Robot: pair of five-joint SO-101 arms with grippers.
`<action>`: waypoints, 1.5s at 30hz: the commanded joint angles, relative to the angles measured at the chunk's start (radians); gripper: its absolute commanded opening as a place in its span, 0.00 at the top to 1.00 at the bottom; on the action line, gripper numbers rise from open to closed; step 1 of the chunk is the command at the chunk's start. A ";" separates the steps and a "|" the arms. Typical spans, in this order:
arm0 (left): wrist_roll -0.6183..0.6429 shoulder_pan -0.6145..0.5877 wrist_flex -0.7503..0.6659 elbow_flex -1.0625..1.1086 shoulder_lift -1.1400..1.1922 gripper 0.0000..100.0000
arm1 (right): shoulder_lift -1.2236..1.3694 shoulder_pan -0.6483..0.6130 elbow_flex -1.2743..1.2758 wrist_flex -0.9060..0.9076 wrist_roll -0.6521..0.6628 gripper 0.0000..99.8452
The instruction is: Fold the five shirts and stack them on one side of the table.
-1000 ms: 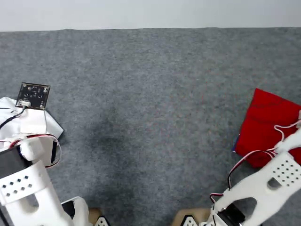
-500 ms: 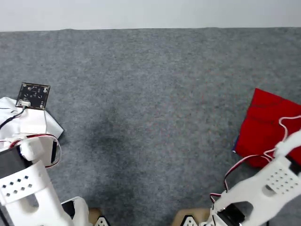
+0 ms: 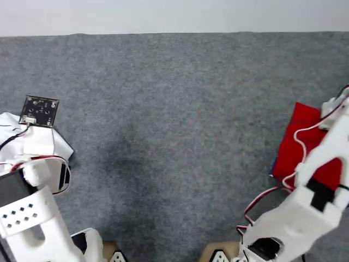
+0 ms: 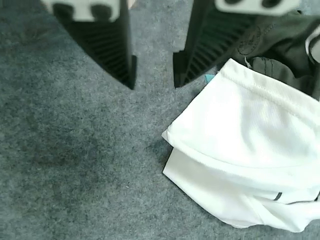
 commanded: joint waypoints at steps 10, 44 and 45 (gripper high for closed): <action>-0.385 -0.152 -0.175 -0.031 0.299 0.79 | -0.429 -0.038 0.623 0.035 0.008 0.99; -0.296 0.049 -0.497 -0.344 0.721 1.00 | -0.472 -0.033 0.709 0.035 0.008 0.99; -0.259 0.066 -0.485 -0.378 0.680 1.00 | -0.472 -0.033 0.709 0.035 0.008 0.99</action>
